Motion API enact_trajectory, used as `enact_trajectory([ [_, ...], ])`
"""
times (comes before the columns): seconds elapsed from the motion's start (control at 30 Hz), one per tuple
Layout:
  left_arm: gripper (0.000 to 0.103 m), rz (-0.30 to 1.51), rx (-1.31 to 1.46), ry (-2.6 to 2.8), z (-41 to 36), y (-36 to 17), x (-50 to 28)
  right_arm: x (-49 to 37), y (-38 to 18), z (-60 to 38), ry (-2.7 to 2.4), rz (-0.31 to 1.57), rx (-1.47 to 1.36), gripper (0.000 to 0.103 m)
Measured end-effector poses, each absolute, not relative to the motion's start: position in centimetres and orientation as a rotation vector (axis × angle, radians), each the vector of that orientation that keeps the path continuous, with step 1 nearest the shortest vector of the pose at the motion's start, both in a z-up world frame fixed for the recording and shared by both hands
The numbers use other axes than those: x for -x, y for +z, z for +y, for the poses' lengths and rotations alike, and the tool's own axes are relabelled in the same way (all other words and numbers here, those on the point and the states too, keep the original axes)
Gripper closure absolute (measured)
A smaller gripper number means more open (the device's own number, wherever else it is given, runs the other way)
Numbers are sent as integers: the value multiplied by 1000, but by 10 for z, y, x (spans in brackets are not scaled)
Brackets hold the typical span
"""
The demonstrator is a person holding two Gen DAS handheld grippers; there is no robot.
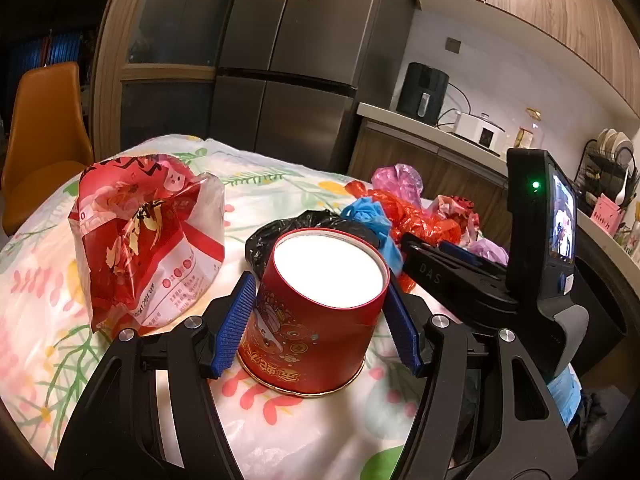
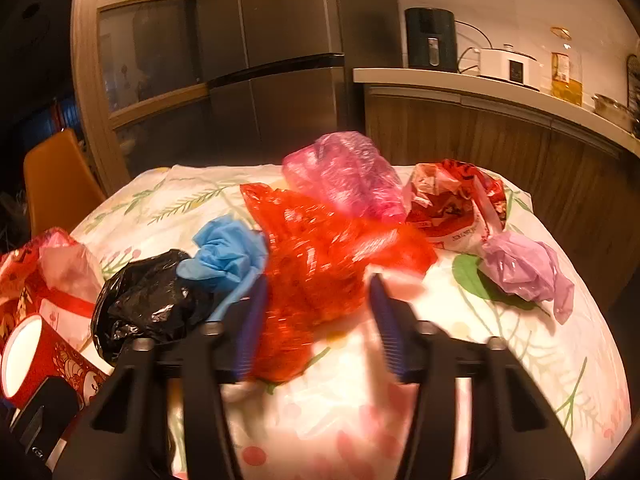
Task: Collect trash
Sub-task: 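Grasp the red tin can with the left tool while the right tool grasps the red bag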
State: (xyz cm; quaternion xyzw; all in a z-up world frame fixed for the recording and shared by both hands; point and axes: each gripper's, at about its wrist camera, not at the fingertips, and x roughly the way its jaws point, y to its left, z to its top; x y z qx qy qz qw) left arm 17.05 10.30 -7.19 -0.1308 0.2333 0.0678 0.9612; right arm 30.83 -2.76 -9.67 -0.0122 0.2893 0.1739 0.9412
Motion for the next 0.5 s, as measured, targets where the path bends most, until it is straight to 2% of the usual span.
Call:
enact_trajectory([
  [0.2, 41, 474, 270, 138, 104, -71, -168, -305, -96, -27, 368, 583, 28, 85],
  [0.37, 41, 462, 259, 141, 101, -68, -163, -296, -88, -40, 360, 565, 15, 93],
  [0.5, 41, 457, 258, 138, 98, -66, -158, -285, -79, -54, 352, 542, 0, 94],
])
